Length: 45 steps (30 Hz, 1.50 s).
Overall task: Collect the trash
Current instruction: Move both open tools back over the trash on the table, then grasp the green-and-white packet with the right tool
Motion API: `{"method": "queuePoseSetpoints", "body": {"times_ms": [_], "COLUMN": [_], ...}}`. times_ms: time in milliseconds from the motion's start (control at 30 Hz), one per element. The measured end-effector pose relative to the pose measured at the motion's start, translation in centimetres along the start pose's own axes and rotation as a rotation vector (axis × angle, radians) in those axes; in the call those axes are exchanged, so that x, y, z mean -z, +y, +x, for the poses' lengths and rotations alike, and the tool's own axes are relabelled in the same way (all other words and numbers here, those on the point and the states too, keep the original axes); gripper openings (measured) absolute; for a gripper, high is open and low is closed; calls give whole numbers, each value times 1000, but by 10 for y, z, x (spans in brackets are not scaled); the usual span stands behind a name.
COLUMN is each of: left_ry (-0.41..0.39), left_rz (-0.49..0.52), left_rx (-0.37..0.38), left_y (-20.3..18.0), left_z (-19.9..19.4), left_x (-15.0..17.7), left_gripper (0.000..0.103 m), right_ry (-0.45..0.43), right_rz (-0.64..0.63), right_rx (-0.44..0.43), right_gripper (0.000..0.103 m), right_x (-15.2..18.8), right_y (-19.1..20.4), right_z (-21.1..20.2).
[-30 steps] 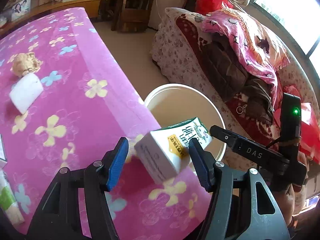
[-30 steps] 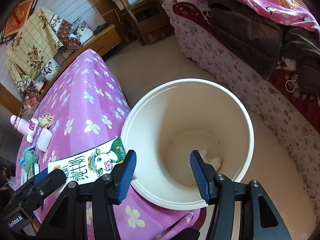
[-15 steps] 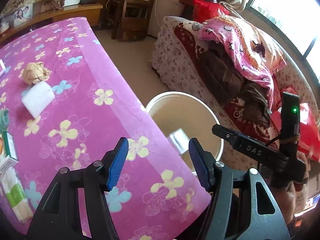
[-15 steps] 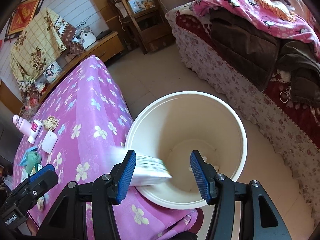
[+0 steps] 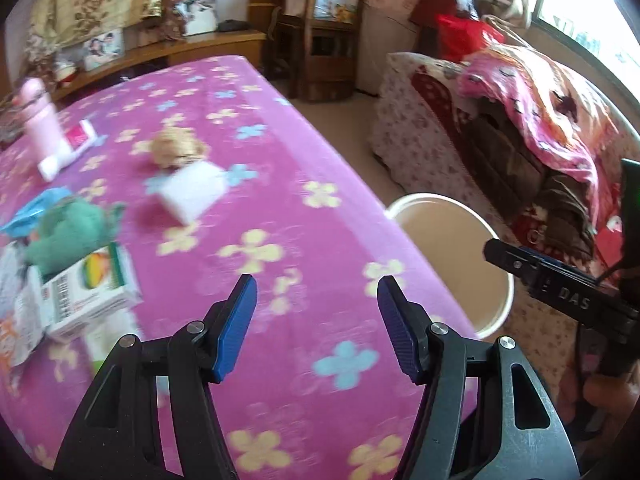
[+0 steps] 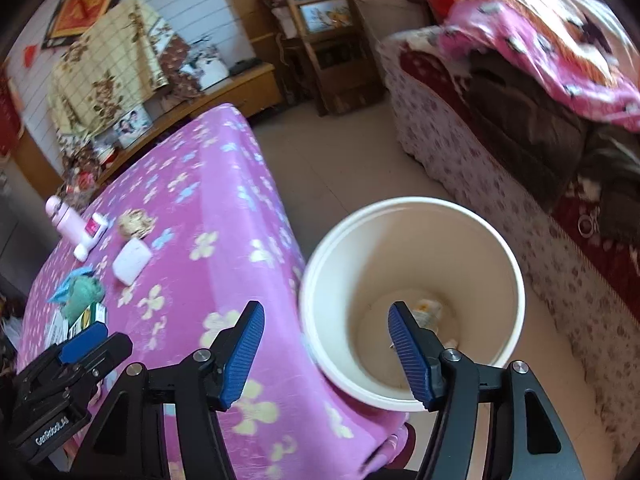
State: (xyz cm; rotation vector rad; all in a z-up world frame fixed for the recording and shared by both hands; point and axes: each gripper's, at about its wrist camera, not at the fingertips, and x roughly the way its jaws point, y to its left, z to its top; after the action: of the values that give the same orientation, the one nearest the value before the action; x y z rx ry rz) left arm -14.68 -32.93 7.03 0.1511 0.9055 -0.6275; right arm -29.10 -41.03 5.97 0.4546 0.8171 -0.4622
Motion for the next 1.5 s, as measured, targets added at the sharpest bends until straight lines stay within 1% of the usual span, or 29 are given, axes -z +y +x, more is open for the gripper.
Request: {"method": "queuePoseSetpoints", "body": {"times_ms": [167,300,600,833,967,1167,1300,1433,1500], "left_ry": [-38,-77,-122,-106,-82,-65,-49,-42,-34], "left_rz": [-33,-53,-100,-173,-202,-313,-371,-413,-425], "left_rx": [-71,-133,-206,-219,-277,-339,-378,-360,-310], "left_y": [31,57,112,170,200,245,264,273,273], "left_z": [-22,-45,-84,-103,-106,-104,-99,-94,-87], "left_x": [9,18,41,64,79,93,101,107,108], "left_gripper": [61,61,62,62,62,62,61,61,61], "right_ry": [-12,-27,-14,26,71,133,160,185,191], "right_rz": [-69,-119,-256,-351,-386,-433,-464,-487,-496], "right_rx": [-28,-58,-147,-213,-240,-264,-272,-280,-279], "right_gripper": [63,67,67,70,70,70,70,70,70], "right_x": [4,11,28,48,60,75,84,90,93], "right_y": [37,67,143,188,206,236,255,269,275], "right_z": [-4,-7,-4,-1,9,30,42,54,61]}}
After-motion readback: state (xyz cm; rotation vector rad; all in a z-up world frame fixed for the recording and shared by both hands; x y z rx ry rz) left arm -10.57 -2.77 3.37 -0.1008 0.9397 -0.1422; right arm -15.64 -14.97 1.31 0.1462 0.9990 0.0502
